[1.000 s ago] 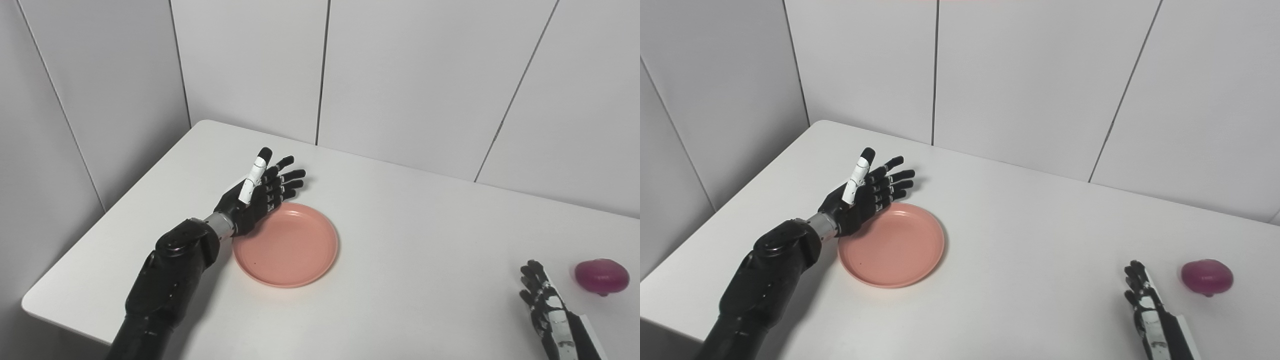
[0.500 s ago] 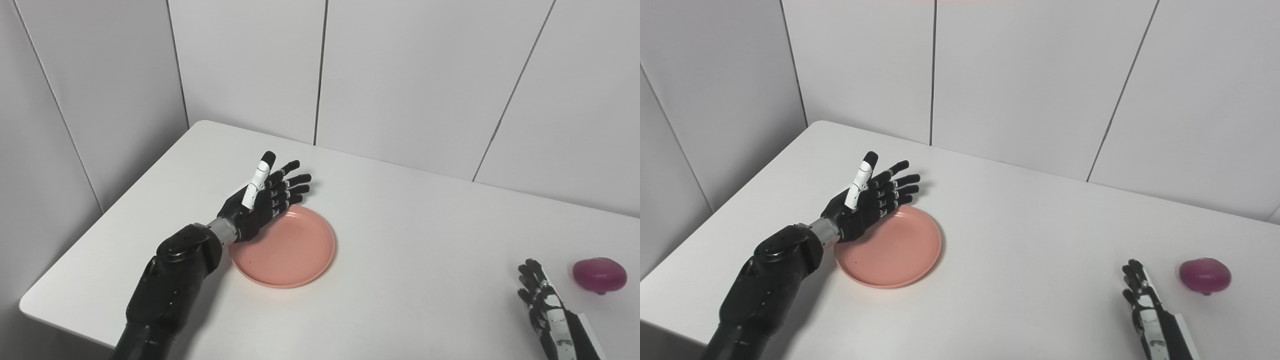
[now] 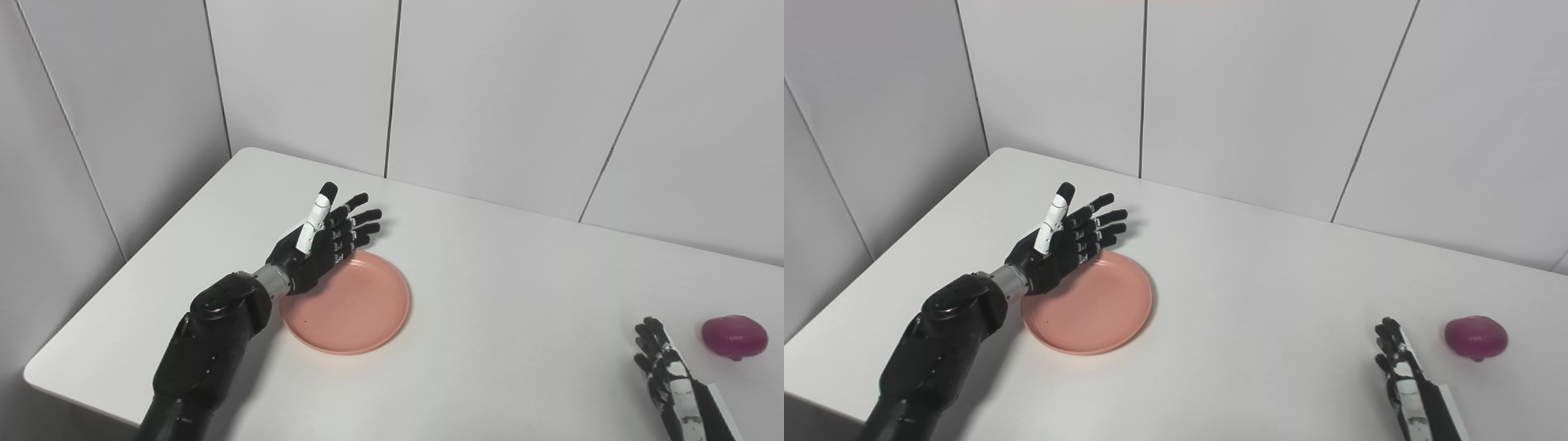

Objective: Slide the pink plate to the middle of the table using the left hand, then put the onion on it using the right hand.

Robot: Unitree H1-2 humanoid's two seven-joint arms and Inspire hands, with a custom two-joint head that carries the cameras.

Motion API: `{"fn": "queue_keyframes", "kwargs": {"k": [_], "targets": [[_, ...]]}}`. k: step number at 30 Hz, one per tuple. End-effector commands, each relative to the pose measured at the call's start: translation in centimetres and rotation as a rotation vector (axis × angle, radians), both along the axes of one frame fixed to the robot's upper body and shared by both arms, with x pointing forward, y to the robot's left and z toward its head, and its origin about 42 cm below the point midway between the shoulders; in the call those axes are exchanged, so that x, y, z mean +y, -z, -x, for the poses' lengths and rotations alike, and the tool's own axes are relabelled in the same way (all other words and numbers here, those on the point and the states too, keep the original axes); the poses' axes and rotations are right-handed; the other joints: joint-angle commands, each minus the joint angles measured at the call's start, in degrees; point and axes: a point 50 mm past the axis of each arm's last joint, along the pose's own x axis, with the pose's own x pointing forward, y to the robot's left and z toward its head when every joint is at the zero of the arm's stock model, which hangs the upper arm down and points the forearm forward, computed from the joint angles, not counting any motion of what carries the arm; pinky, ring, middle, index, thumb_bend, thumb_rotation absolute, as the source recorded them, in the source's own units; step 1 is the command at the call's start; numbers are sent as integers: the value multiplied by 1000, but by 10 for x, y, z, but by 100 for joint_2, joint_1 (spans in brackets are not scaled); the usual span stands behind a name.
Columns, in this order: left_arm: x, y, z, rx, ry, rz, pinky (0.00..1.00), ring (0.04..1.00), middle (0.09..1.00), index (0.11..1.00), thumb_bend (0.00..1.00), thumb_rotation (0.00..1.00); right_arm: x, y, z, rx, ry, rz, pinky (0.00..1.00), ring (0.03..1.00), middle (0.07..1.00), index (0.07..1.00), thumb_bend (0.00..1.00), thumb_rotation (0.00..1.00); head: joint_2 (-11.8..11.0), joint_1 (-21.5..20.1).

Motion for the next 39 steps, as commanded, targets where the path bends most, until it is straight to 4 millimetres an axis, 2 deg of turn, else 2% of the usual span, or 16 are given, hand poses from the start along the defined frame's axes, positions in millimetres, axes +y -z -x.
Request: {"fn": "queue_keyframes", "kwargs": {"k": [1, 9, 16, 23, 30, 39], "targets": [[1, -33, -12, -100, 7, 10, 995, 929, 918, 983, 811, 1000, 3, -2, -3, -17, -6, -21, 1000, 1000, 965, 971, 898, 1000, -2, -7], [9, -50, -13, -155, -30, -1, 998, 932, 914, 988, 816, 1000, 4, -3, -3, -18, -7, -20, 1000, 1000, 965, 974, 903, 1000, -3, -14], [33, -58, -15, -220, -117, -114, 1000, 945, 924, 987, 830, 1000, 4, -3, -3, -19, -9, -22, 1000, 1000, 964, 973, 904, 1000, 4, -10], [51, -35, -4, -187, -197, -193, 999, 934, 916, 980, 835, 1000, 3, -3, -3, -18, -9, -18, 1000, 1000, 967, 975, 896, 1000, 12, -1], [62, -7, 6, -195, -300, -227, 997, 927, 890, 954, 780, 996, 2, -2, -3, -12, -7, -16, 1000, 1000, 967, 976, 902, 1000, 13, 3], [76, 27, 15, -134, -311, -264, 979, 931, 905, 948, 731, 1000, 4, -1, -4, -11, -6, -17, 1000, 1000, 963, 969, 909, 1000, 17, -22]]}}
